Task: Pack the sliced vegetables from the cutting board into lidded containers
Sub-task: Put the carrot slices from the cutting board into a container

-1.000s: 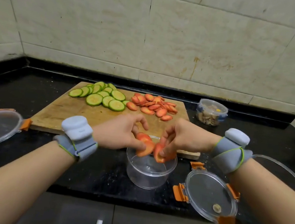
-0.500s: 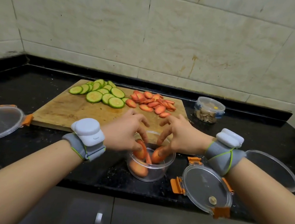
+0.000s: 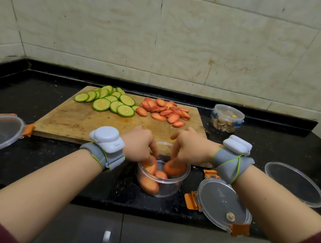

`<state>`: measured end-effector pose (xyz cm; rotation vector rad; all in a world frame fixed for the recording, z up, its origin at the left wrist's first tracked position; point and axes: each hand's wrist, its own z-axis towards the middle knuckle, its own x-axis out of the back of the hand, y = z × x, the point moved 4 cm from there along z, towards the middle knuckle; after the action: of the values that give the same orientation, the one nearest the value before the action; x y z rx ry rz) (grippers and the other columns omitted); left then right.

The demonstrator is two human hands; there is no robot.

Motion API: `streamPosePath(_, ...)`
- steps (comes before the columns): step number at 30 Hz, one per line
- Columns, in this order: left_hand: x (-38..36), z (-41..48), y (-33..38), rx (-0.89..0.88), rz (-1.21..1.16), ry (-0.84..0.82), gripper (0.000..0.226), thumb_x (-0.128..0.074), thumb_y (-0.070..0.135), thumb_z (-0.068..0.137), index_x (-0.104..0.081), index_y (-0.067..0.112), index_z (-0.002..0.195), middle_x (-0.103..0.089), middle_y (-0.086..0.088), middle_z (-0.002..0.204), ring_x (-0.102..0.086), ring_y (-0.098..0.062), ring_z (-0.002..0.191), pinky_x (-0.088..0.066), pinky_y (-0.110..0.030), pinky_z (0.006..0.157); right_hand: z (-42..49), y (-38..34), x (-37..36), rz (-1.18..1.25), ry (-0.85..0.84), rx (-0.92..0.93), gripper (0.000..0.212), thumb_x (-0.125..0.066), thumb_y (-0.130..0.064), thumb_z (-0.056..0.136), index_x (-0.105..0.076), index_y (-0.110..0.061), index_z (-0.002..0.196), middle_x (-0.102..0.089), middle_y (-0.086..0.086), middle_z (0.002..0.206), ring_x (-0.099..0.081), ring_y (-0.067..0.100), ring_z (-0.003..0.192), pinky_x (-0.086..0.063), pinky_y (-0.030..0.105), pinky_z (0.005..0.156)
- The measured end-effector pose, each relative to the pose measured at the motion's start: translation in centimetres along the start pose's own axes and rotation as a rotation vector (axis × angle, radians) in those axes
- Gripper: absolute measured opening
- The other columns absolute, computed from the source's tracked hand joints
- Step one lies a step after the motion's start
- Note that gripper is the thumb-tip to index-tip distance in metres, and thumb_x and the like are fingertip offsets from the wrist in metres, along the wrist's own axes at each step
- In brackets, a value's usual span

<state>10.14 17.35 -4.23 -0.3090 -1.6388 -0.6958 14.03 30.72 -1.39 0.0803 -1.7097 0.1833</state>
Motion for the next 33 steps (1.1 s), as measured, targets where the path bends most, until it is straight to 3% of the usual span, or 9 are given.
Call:
streamPosePath(5, 0.4, 0.0, 0.3, 0.013, 0.052, 0.069, 0.021, -0.076, 0.033, 0.071, -0.075, 0.027, 0.091, -0.067, 0.002, 0.112, -0.058, -0.020, 0.105, -0.050, -0.035, 0.090, 0.2, 0.1, 0.6, 0.019, 0.197, -0.026, 0.018, -0.069, -0.034, 0.074, -0.073, -0.017, 0.079, -0.058, 0.005, 0.122, -0.036, 0.022, 0.121, -0.032, 0.039, 0.093)
streamPosePath(10, 0.2, 0.1, 0.4, 0.017, 0.034, -0.003, 0.023, -0.075, 0.024, 0.071, -0.076, 0.022, 0.094, -0.071, 0.001, 0.107, -0.064, -0.018, 0.099, -0.053, -0.032, 0.086, -0.4, 0.2, -0.8, -0.082, 0.150, -0.036, 0.028, -0.066, -0.044, 0.080, -0.075, -0.018, 0.085, -0.060, 0.004, 0.121, -0.037, 0.023, 0.121, -0.036, 0.043, 0.098)
streamPosePath(16, 0.2, 0.3, 0.8, 0.032, 0.063, -0.074, 0.022, -0.078, 0.020, 0.071, -0.076, 0.020, 0.093, -0.071, -0.001, 0.108, -0.063, -0.018, 0.100, -0.051, -0.029, 0.085, 0.1, -0.8, -0.9, -0.227, 0.166, 0.035, 0.027, -0.078, -0.043, 0.068, -0.074, -0.023, 0.085, -0.059, -0.001, 0.120, -0.040, 0.023, 0.117, -0.036, 0.036, 0.084)
streamPosePath(21, -0.2, 0.6, 0.5, 0.015, 0.036, -0.081, 0.018, -0.079, 0.024, 0.069, -0.076, 0.020, 0.087, -0.071, 0.001, 0.104, -0.064, -0.017, 0.098, -0.053, -0.031, 0.085, 0.7, 0.1, -1.4, -0.098, 0.058, 0.003, 0.026, -0.078, -0.043, 0.068, -0.078, -0.029, 0.090, -0.065, -0.005, 0.095, -0.039, 0.021, 0.112, -0.036, 0.034, 0.081)
streamPosePath(25, 0.5, 0.8, 0.1, -0.084, -0.165, -0.092, 0.011, -0.075, 0.029, 0.075, -0.078, 0.019, 0.081, -0.073, -0.002, 0.093, -0.065, -0.014, 0.087, -0.050, -0.029, 0.079, 0.8, 0.4, -0.8, 0.119, 0.020, 0.078, 0.014, -0.078, -0.027, 0.071, -0.078, -0.022, 0.084, -0.071, 0.001, 0.103, -0.053, 0.019, 0.112, -0.041, 0.026, 0.084)
streamPosePath(29, 2.0, 1.4, -1.6, -0.037, -0.549, -0.003, 0.006, -0.076, 0.029, 0.077, -0.078, 0.023, 0.076, -0.075, 0.000, 0.087, -0.059, -0.007, 0.075, -0.048, -0.027, 0.075, 1.2, 2.7, 1.9, 0.490, 0.100, 0.028, 0.009, -0.080, -0.013, 0.071, -0.078, -0.013, 0.080, -0.075, 0.000, 0.082, -0.066, 0.004, 0.081, -0.049, 0.016, 0.072)
streamPosePath(31, 2.3, 2.8, -2.6, 0.001, -0.578, 0.098, 0.007, -0.075, 0.027, 0.079, -0.077, 0.022, 0.077, -0.069, 0.011, 0.063, -0.052, 0.001, 0.059, -0.043, -0.017, 0.064, 2.3, 4.3, 2.5, 0.596, 0.145, -0.009, 0.007, -0.078, -0.007, 0.074, -0.077, -0.008, 0.081, -0.069, -0.007, 0.064, -0.057, -0.002, 0.058, -0.044, 0.011, 0.057)
streamPosePath(33, 2.2, 4.2, -3.3, 0.050, -0.485, 0.218, 0.009, -0.071, 0.023, 0.081, -0.077, 0.016, 0.082, -0.062, 0.013, 0.057, -0.052, 0.003, 0.056, -0.039, -0.012, 0.056, 3.5, 5.6, 2.2, 0.584, 0.184, -0.077, 0.004, -0.074, -0.008, 0.078, -0.076, -0.011, 0.080, -0.062, -0.008, 0.060, -0.054, 0.004, 0.059, -0.044, 0.018, 0.059)
